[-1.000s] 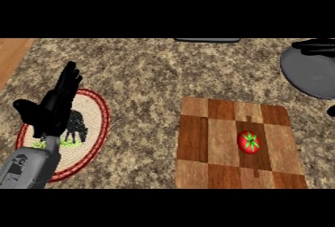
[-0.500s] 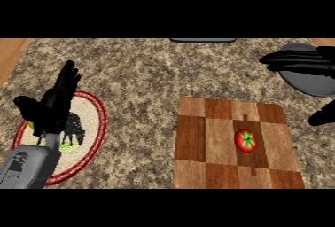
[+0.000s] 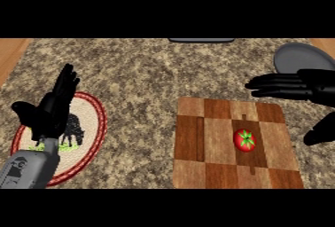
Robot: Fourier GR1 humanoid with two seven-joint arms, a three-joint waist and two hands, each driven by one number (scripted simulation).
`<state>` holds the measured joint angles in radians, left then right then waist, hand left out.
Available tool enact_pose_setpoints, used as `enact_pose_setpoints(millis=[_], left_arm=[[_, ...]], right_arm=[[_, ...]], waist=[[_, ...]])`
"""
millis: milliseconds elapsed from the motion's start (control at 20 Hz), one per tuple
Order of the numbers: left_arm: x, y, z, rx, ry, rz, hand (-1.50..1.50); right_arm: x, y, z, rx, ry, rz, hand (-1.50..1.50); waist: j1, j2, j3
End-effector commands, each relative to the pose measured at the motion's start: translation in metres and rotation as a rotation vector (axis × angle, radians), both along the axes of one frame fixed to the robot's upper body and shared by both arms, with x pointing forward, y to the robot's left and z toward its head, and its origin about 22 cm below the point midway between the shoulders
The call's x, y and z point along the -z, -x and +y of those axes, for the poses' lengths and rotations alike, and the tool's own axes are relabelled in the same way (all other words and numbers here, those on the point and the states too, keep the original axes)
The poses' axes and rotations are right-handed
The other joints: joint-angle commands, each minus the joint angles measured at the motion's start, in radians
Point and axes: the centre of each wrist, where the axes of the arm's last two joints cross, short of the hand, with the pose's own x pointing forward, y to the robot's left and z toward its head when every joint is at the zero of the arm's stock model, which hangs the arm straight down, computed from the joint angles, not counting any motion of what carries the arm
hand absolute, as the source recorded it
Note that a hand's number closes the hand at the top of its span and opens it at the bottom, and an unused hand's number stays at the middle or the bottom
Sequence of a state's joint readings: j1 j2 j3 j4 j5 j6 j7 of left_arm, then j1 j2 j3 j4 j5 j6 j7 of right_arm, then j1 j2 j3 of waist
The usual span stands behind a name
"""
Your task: Pick the tomato from the cutting board and place it in the pan
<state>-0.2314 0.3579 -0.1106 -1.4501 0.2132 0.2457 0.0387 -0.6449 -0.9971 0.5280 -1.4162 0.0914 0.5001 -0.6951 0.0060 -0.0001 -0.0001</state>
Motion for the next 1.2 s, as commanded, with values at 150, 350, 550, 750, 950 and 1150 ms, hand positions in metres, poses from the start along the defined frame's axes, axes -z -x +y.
enact_pose_setpoints(millis=[150, 350, 550, 750, 950, 1150], left_arm=[[-0.002, -0.008, 0.003, -0.004, -0.008, 0.0, 0.0], [0.006, 0.014, 0.0, 0.007, 0.0, 0.008, 0.0], [-0.013, -0.004, 0.002, 0.003, -0.001, -0.006, 0.0], [-0.003, 0.002, 0.003, 0.014, 0.011, -0.003, 0.0], [0.007, -0.006, 0.008, -0.002, -0.002, 0.01, 0.0], [-0.002, -0.011, 0.005, -0.001, -0.005, 0.002, 0.0]], right_arm=[[-0.006, 0.002, -0.01, -0.02, 0.033, 0.069, -1.5], [0.032, -0.01, -0.002, 0.029, 0.109, 0.052, -1.5], [0.036, -0.013, 0.021, -0.018, 0.146, 0.077, -1.5], [0.053, -0.015, 0.015, -0.057, 0.159, 0.1, -1.5], [0.065, -0.007, 0.019, -0.099, 0.217, 0.086, -1.5], [0.068, -0.011, 0.041, -0.092, 0.232, 0.055, -1.5]], waist=[[-0.006, 0.0, 0.0], [0.009, 0.002, 0.0], [0.003, 0.001, 0.0], [0.008, 0.002, 0.0], [-0.001, 0.002, 0.0], [0.0, 0.002, 0.0]])
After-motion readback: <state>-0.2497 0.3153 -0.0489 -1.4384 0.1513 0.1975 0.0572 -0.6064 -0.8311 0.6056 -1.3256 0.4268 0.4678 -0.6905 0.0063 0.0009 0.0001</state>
